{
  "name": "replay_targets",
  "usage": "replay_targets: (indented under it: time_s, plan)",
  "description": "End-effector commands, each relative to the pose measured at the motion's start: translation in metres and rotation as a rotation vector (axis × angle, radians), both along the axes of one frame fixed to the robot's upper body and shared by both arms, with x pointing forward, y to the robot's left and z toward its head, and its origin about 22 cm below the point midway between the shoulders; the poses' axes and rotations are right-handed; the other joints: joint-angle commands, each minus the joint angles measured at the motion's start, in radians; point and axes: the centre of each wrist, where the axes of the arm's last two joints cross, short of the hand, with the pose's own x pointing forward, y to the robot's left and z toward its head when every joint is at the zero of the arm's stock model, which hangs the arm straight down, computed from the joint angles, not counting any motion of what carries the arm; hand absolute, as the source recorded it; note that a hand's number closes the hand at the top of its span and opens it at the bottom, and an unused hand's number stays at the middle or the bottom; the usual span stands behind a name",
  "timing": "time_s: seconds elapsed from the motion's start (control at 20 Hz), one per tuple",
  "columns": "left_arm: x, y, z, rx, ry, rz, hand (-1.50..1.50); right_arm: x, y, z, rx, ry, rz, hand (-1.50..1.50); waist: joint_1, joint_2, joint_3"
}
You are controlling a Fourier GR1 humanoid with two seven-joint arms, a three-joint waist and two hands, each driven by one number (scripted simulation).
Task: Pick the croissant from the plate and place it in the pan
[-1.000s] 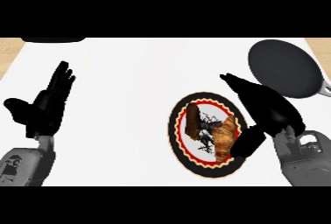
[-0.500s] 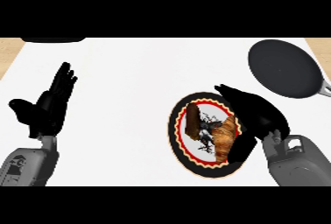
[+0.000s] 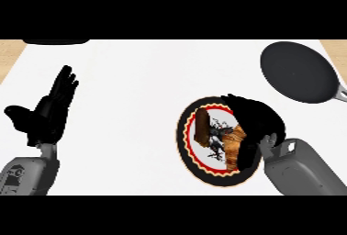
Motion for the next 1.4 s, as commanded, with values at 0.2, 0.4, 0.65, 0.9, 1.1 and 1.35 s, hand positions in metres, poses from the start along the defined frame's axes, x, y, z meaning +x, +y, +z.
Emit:
replay_targets:
  time_s: [0.2,0.4,0.65,0.9,1.1,1.35]
  plan:
    - [-0.011,0.006,-0.003,-0.005,0.009,-0.007,0.0,0.02,0.008,-0.003,-0.117,0.081,-0.044,-1.5,0.004,0.0,0.0]
    - [-0.002,0.015,-0.009,-0.006,0.006,0.005,0.0,0.015,-0.008,-0.025,-0.111,0.082,-0.031,-1.5,-0.001,0.0,0.0]
    - [0.008,-0.006,-0.006,0.006,0.004,0.008,0.0,0.007,0.018,-0.05,-0.171,0.11,-0.022,-1.5,-0.003,0.001,0.0]
    - [-0.009,0.009,-0.013,0.002,0.019,-0.007,0.0,0.011,0.011,-0.048,-0.172,0.16,-0.021,-1.5,-0.001,0.0,0.0]
    - [0.0,-0.002,0.002,-0.007,0.0,0.003,0.0,0.022,-0.013,-0.066,-0.174,0.187,-0.027,-1.5,-0.001,0.0,0.0]
    - [-0.006,0.002,-0.006,-0.004,0.013,-0.011,0.0,0.02,0.011,-0.071,-0.118,0.202,0.113,1.5,0.001,0.0,0.0]
